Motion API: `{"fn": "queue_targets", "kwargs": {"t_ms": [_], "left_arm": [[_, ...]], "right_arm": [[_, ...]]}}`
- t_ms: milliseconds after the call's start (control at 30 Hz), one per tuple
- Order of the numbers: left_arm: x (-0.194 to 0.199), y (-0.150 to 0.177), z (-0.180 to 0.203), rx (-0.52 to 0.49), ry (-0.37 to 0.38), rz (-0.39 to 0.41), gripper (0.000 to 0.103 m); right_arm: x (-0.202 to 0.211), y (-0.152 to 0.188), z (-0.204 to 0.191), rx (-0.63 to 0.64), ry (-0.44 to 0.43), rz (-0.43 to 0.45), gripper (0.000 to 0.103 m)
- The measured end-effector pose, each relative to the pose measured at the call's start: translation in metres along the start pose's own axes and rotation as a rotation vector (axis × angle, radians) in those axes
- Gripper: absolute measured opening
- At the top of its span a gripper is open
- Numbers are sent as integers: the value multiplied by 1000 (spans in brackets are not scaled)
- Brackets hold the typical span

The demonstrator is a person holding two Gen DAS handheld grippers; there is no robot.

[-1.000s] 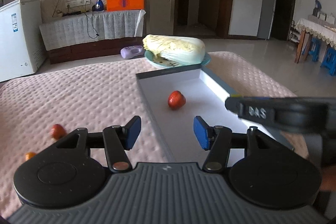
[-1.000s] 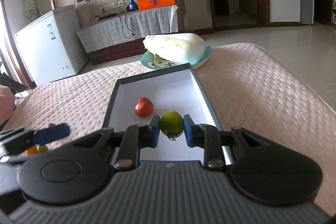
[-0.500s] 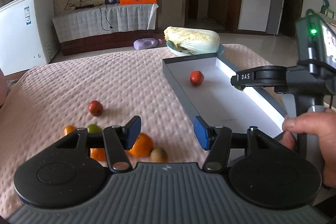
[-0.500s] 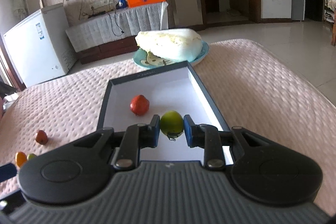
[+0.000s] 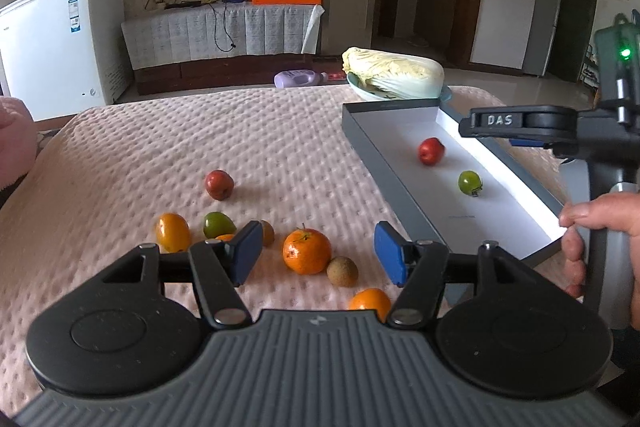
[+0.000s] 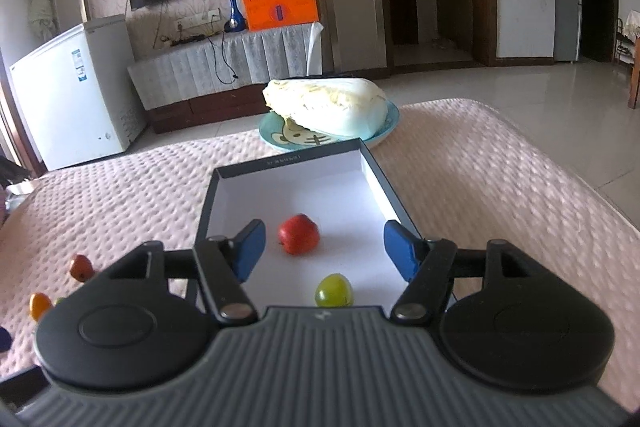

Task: Organize fruits
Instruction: 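Lower the green lime into the grey box and open the right gripper, then move both open tools back toward the fruit pile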

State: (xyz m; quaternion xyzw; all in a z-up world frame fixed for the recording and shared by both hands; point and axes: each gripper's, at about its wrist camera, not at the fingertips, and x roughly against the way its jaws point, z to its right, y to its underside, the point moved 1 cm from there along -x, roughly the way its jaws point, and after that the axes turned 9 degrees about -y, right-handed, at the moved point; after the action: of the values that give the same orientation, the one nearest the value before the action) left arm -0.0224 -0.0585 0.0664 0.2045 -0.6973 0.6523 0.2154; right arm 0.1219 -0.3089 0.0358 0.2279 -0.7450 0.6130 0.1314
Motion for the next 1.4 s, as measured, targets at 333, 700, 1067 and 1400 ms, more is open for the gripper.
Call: {"fn": "queue_targets", "kwargs": {"t_ms": [333, 700, 1067, 1400], "left_arm": [[-8, 4, -12, 13, -27, 0, 67], [-6, 14, -55, 42, -114, -12, 67], [-2, 20, -91, 81, -148, -20, 67], [-6, 19, -86, 64, -127, -33, 67]], "right_arm": [[19, 2, -17, 58, -69, 34, 67], [38, 15, -59, 122, -206, 25, 67], [51, 36, -98, 258, -309, -18, 67], [52, 79, -135, 446, -354, -160, 66]]}}
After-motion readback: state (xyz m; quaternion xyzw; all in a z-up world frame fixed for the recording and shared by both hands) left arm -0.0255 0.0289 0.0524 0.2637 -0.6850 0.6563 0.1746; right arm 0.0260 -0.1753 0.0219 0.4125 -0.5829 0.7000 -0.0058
